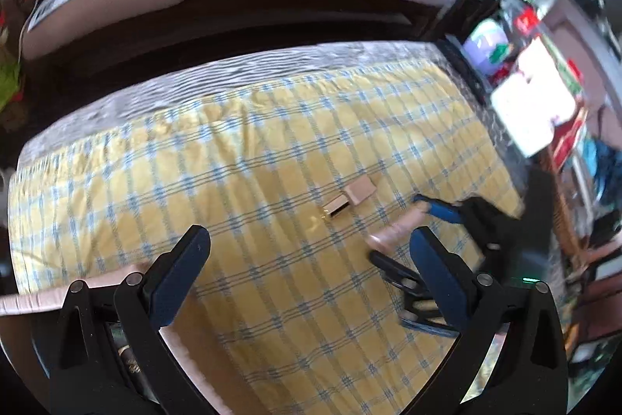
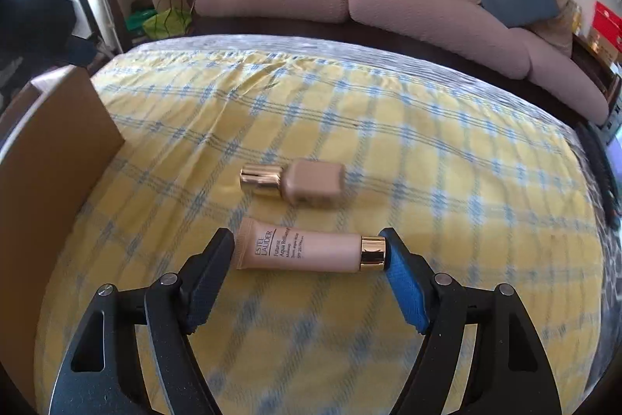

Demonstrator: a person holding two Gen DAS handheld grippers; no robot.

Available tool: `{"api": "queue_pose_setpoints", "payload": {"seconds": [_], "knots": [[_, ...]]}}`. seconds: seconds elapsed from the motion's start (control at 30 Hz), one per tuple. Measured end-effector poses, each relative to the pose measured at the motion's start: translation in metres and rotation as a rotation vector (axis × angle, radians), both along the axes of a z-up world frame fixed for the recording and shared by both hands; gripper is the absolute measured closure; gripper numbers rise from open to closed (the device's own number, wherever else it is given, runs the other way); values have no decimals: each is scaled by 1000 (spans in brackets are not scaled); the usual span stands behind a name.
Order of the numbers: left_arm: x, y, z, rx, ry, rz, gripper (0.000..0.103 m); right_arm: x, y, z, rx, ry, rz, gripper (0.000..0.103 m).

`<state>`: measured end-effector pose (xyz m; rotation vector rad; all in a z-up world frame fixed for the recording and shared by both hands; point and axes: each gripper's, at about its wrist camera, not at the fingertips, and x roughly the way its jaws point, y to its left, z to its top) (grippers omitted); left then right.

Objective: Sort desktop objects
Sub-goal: 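Grasp the beige Estée Lauder tube with the right tool while the left tool grasps the beige foundation bottle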

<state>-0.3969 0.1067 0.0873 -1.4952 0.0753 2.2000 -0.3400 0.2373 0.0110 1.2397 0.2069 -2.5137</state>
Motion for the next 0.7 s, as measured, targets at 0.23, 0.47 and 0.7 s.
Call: {"api": "queue_pose_setpoints", "payload": {"seconds": [0.23,0.47,0.7], "knots": [[-10,64,-49,-24,-135,41,17,51,54,26,-117,17,-76,25],[-26,80,-84,-27,-180,150,21,73,74,30,-156,13,-64,25],[-26,99,-91,-150,-75,163,42,79,69,29,-165,30,-20,25]]}}
